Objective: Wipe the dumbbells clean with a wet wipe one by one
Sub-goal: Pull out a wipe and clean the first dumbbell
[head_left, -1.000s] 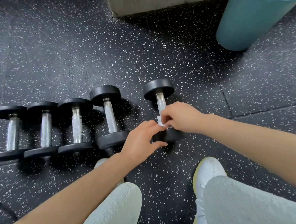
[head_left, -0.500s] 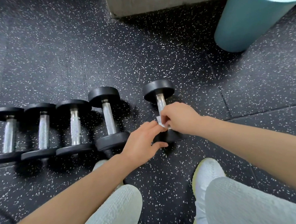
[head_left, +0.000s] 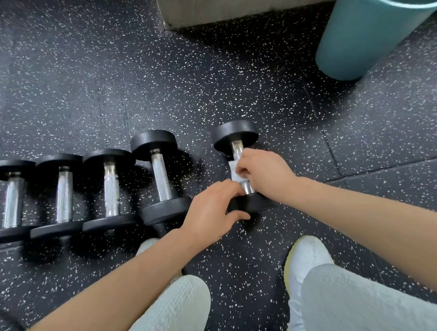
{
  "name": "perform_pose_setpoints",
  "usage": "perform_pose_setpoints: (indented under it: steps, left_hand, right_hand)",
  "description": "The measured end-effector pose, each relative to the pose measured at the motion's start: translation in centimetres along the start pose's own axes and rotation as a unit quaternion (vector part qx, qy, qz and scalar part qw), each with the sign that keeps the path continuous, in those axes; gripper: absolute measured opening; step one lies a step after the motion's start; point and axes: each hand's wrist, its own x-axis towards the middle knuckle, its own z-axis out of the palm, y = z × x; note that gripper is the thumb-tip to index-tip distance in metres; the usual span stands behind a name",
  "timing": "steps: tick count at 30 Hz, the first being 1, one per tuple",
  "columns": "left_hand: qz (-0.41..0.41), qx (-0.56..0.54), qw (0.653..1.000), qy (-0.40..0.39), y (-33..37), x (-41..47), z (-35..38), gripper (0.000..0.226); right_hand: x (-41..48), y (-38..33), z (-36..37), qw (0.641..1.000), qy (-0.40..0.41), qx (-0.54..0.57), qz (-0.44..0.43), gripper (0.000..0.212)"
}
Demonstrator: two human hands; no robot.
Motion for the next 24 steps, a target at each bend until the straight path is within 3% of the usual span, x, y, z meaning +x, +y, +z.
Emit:
perform_pose_setpoints:
  steps: [5, 11, 16, 20, 24]
  left_hand:
    - [0.009, -0.003, 1.000, 0.004, 0.2, 0.1, 0.2, 0.041]
    - [0.017, -0.007, 1.000, 0.005, -0.2, 0.1, 0.4, 0.043]
    - [0.026, -0.005, 1.000, 0.003, 0.2, 0.4, 0.5, 0.042]
    - [0.030, -0.006, 1.000, -0.006, 0.2, 0.5, 0.4, 0.042]
    - [0.031, -0.023, 0.999, -0.004, 0.1, 0.2, 0.5, 0.044]
  right_hand:
    - [2.9, 0.7, 0.0, 0.997, 0.059, -0.032, 0.029, 0.019]
    - [-1.3, 1.6, 1.7, 0.996, 0.043, -0.055, -0.049, 0.028]
    - [0.6, 2.2, 0.9, 0.988, 0.046, -0.121, -0.082, 0.015]
    - [0.7, 1.7, 0.4, 0.994, 0.055, -0.080, -0.051, 0.029]
    - [-2.2, 1.6, 1.1, 0.992, 0.074, -0.060, -0.078, 0.027]
